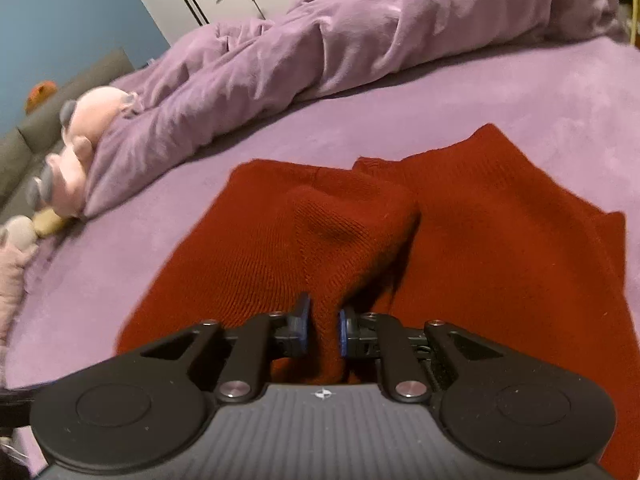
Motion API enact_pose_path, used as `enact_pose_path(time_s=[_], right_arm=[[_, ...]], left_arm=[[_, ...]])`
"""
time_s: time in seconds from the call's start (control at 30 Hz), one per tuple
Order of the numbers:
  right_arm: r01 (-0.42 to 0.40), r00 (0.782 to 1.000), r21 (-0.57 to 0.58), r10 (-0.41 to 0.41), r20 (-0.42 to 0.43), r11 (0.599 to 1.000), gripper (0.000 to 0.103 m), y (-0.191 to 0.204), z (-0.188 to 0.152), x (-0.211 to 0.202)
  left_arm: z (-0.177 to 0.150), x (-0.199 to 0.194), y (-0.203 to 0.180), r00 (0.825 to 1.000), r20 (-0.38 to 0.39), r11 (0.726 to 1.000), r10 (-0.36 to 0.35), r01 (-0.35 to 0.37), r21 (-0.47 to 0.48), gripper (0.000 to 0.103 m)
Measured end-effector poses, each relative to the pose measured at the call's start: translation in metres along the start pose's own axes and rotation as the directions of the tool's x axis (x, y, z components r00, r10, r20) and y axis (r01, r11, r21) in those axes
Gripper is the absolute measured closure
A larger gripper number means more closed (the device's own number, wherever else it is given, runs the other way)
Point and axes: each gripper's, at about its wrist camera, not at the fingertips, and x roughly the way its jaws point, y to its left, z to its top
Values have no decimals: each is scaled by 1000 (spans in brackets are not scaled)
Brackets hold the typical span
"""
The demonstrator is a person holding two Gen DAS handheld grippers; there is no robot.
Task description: Fold small clothes
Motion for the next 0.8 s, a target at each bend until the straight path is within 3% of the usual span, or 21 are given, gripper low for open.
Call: enact_pose_path(time_s=[0.1, 0.13, 0.17, 0.3, 0.43, 0.5, 0.57, 0.67, 0.8], right_arm=[[-27, 1000, 49, 26, 18, 998, 58, -10, 4, -17], [-28, 1000, 80, 27, 14, 996, 38, -18, 5, -21], [-44, 999, 108, 43, 11, 993, 34, -26, 4, -24], [-130, 990, 220, 138, -19, 967, 33, -45, 6, -12], [-197, 977, 270, 213, -29, 943, 32, -35, 11, 11], [-235, 967, 277, 253, -33, 932, 37, -26, 13, 21], [-206, 972, 248, 227, -62, 947, 61, -12, 14, 30], [-105, 993, 89, 109, -41, 991, 87, 14, 14, 24], [25, 999, -152, -18, 48, 988, 90, 54, 16, 2]], left_arm=[[-2, 6, 3, 1000, -13, 1000, -16, 16, -3, 35], [-3, 8, 4, 1000, -17, 1000, -8, 8, -2, 35], [-4, 10, 4, 1000, -20, 1000, -7, 6, -4, 34], [-6, 15, 2, 999, -34, 1000, -1, 0, -17, 33], [-5, 17, -5, 999, -40, 1000, 21, -20, 12, 33], [-6, 18, -8, 999, -41, 999, 31, -30, 31, 32], [-8, 19, -9, 998, -48, 998, 38, -36, 49, 31], [-12, 14, -11, 998, -48, 997, 46, -42, 72, 31], [-21, 0, -13, 998, -42, 995, 41, -36, 93, 31]])
